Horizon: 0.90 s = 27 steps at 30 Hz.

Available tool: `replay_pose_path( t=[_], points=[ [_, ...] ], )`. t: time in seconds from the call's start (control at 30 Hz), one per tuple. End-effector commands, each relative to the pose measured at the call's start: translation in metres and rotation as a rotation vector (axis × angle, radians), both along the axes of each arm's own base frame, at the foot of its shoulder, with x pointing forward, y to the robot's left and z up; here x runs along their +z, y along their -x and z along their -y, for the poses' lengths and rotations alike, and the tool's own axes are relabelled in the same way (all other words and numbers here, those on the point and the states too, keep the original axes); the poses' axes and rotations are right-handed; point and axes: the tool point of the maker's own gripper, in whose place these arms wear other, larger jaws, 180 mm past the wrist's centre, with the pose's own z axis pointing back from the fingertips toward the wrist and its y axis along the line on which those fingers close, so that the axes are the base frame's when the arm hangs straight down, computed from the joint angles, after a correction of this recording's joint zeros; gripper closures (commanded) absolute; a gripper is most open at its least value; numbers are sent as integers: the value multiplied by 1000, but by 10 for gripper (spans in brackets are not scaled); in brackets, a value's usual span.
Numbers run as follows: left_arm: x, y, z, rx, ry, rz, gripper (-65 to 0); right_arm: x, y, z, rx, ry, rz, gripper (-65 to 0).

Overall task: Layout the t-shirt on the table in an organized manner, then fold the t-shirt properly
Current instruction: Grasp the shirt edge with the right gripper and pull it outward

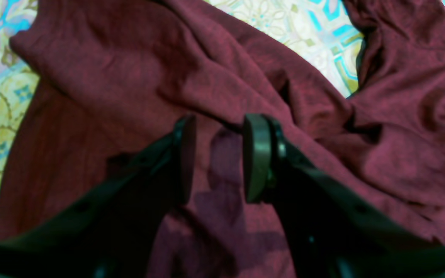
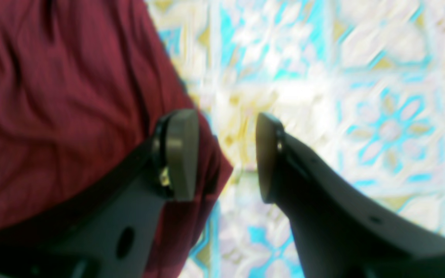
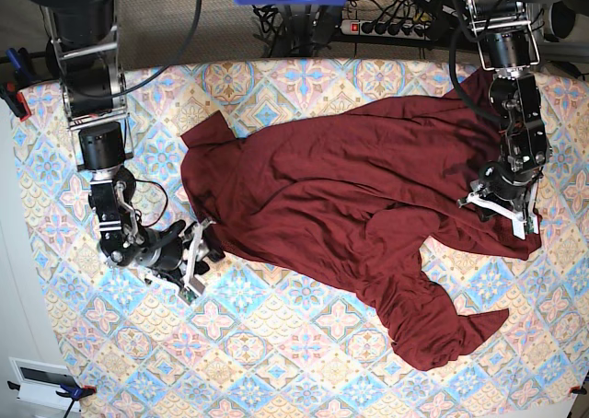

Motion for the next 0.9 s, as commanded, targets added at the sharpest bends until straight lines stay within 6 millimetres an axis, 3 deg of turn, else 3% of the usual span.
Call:
replay_pose_path(
  t=[0.0,0.3,0.6,0.67,0.77,0.8,0.87],
  points=[
    [18,-11,-3,-3,-17,57,-202,20,-15,2,-7,-21,52,-238],
    [18,-11,-2,-3,-14,57,-202,-2,0,5,-16,-16,-6,-268],
    [16,-10,-2,-2,-13,53,-202,-27,23,-13,72,33,-61,-275],
    [16,-10,-2,-2,-13,53,-202,-27,24,-13,74,34,-63,-236],
    [16,-10,-2,-4,-13,52,-202,-24,22,-10,62,27,-55,-80],
    [16,-10,-2,-4,-13,52,-202,-24,21,-2,34,17,-55,-16],
    [16,-10,-2,-4,-13,52,-202,-15,16,27,-50,-3,-31,-8]
  ],
)
